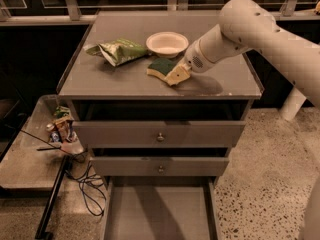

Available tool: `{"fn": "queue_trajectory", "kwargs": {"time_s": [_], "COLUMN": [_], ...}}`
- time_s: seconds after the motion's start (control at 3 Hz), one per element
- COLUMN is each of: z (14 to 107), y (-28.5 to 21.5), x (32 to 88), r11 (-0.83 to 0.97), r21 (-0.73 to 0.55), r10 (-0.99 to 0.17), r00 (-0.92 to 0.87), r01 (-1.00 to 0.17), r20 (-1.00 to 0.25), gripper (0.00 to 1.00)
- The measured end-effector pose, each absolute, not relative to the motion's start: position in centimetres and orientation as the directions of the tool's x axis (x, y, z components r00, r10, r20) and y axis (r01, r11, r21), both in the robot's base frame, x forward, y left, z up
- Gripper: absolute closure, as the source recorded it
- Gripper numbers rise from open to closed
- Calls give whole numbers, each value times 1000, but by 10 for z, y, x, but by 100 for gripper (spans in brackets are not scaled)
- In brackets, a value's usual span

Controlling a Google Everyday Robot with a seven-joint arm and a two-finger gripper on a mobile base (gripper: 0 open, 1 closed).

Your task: Place sponge into bottom drawer

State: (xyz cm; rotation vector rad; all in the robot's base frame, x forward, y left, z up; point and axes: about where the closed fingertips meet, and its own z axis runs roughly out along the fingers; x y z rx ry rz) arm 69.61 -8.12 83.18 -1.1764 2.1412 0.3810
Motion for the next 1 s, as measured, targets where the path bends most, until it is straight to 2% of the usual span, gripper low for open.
{"fn": "queue_trajectory", "kwargs": {"time_s": [0.33, 1.0], "z": [846, 891], "y": [-93, -133], "x": [671, 583], "r11": [539, 534], "r21": [-49, -98], "r10": [-631, -604], "r00": [-365, -298], "r01": [-841, -839], "r20": [-684, -740], "gripper": [100, 100]}}
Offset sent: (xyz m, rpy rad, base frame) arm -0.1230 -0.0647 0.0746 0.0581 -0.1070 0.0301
